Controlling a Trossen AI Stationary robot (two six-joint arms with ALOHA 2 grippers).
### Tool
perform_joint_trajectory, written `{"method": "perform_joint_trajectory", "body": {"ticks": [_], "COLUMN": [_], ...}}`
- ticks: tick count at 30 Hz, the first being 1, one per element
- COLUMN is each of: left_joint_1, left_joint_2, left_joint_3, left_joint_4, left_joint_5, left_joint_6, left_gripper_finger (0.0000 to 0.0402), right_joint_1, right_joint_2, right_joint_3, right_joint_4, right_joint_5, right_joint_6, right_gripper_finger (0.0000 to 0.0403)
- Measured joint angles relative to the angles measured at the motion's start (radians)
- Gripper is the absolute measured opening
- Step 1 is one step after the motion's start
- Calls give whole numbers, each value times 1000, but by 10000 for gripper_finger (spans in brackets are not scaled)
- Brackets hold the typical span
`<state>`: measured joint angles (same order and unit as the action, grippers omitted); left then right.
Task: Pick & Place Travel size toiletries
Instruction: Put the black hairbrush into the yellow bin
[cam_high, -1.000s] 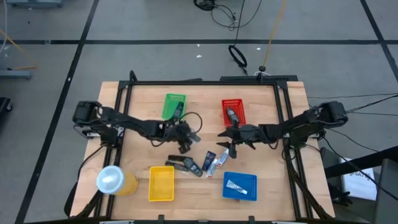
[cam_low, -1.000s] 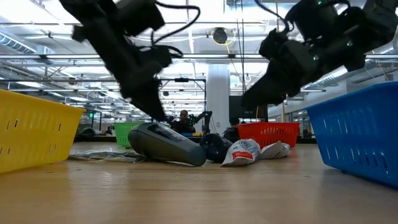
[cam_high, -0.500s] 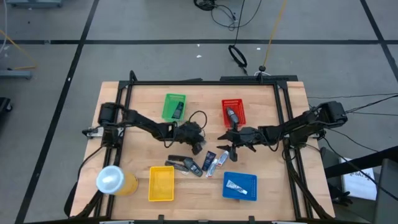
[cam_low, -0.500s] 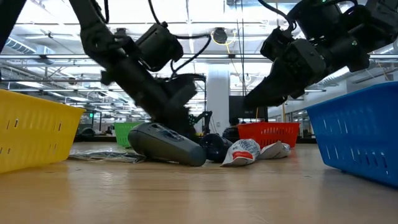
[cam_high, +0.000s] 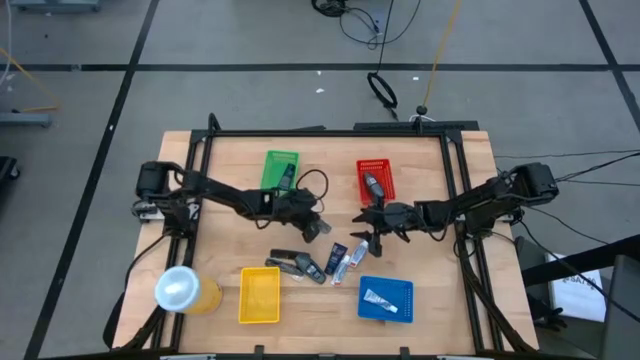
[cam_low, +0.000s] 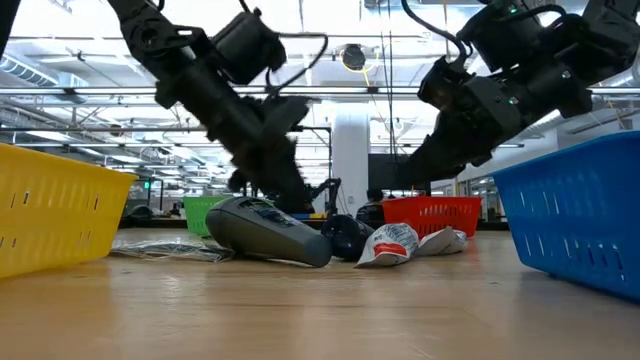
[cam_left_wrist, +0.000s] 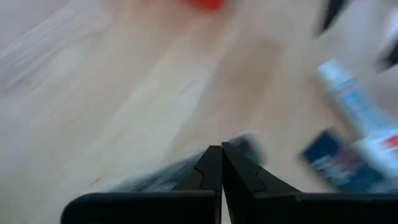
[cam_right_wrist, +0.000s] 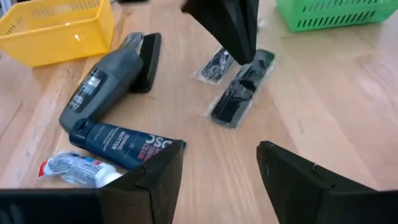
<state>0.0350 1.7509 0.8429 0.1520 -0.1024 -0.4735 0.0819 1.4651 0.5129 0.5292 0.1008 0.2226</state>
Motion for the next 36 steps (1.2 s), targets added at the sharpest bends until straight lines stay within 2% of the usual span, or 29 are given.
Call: {"method": "perform_joint_trajectory", "body": {"ticks": [6, 9, 14, 16, 22, 28, 31, 36], "left_joint_1": [8, 9, 2, 3, 2, -24, -43, -61], "left_joint_2": [85, 145, 269, 287, 204, 154, 170, 208], "left_joint_3": [-2, 1, 2, 20, 55, 84, 89, 89], "left_joint_4": [14, 149, 472, 531, 414, 124, 103, 92], "left_joint_5": [33, 58, 112, 143, 157, 158, 148, 35], "left_joint_6": [-5, -32, -92, -110, -114, -33, -7, -3], "left_gripper_finger": [2, 3, 4, 3, 6, 4, 2, 4], "right_joint_1": [-2, 5, 5, 5, 0, -42, -76, -107], "right_joint_2": [23, 40, 68, 72, 71, 112, 175, 286], "right_joint_3": [0, 0, 0, 0, 0, 14, 60, 153], "right_joint_4": [30, 21, 11, -4, -19, -9, 6, -72], "right_joint_5": [-1, -1, -1, -1, 1, -3, -59, -177], "right_joint_6": [0, -2, -12, -42, -130, -107, -76, -6], "right_gripper_finger": [216, 219, 220, 221, 243, 262, 262, 261]}}
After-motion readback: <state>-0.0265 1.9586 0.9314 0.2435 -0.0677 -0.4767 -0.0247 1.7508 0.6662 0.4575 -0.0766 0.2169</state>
